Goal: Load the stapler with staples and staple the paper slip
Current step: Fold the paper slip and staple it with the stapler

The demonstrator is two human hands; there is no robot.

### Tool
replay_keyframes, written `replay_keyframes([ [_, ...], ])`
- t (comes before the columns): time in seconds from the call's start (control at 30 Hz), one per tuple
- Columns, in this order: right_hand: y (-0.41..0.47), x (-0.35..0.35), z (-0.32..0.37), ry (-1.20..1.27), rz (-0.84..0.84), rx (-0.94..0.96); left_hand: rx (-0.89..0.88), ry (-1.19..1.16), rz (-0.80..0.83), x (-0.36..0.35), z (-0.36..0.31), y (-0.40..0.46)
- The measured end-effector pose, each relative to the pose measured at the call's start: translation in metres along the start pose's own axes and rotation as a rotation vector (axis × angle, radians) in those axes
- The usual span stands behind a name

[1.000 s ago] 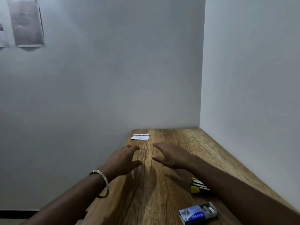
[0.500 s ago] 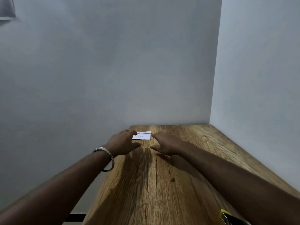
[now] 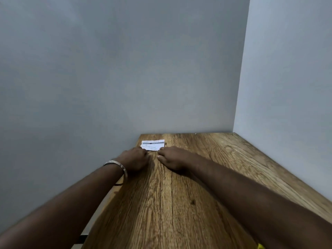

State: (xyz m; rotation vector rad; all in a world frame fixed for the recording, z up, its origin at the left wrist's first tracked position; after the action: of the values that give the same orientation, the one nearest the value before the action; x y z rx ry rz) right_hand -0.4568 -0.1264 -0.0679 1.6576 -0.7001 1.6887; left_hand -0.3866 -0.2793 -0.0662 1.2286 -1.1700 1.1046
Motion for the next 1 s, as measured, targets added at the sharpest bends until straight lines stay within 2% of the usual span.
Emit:
replay_keyframes([
  [0.23,0.002,0.0,-0.002,0.013,0.009,-0.001,-0.009,0.023,-0.118,0.002,-0.007,0.0],
  [0.4,-0.001,-0.001,-0.004,0.03,0.002,0.028,-0.008,0.052,0.009,-0.002,-0.012,0.001],
  [0.7,-0.032,0.007,-0.001,-0.021,0.027,0.015,-0.028,0.041,0.006,0.004,-0.03,-0.025],
  [1.0,-0.102,0.018,0.009,-0.039,0.058,0.026,-0.039,0.047,0.008,0.007,-0.067,-0.085],
])
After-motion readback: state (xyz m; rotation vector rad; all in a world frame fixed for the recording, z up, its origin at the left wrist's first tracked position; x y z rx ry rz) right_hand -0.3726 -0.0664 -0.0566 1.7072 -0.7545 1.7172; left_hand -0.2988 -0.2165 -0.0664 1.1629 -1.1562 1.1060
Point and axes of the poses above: each hand's wrist, its own y-axis towards the middle knuckle, its own x-axis out of the back of the hand, z = x × y, the point moved 2 cm from there along y, towards the middle knuckle, and after that the axes turned 15 degrees about -x, right-handed, at the moved point
